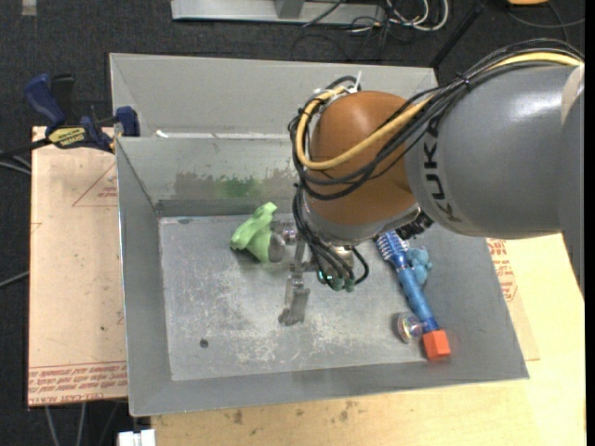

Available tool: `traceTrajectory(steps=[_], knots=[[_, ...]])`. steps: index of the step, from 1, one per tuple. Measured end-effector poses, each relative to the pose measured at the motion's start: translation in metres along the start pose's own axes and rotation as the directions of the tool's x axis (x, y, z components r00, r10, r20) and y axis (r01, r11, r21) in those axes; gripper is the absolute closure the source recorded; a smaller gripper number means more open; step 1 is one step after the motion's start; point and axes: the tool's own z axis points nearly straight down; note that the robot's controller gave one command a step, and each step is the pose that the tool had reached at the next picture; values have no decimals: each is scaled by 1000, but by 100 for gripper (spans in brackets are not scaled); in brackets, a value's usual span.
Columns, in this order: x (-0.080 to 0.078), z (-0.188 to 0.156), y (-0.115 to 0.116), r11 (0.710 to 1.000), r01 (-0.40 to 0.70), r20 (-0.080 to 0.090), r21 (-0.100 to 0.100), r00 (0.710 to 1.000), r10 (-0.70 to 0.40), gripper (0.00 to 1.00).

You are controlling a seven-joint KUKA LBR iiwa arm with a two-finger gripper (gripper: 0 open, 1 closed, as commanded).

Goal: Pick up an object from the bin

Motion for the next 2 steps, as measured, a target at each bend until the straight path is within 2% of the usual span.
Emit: traceTrajectory(steps=[1, 2], knots=[[-38, 18, -49, 968, -250, 10, -2, 968, 250, 0], [-64, 41, 8, 990, -144, 11, -5, 990, 144, 0]])
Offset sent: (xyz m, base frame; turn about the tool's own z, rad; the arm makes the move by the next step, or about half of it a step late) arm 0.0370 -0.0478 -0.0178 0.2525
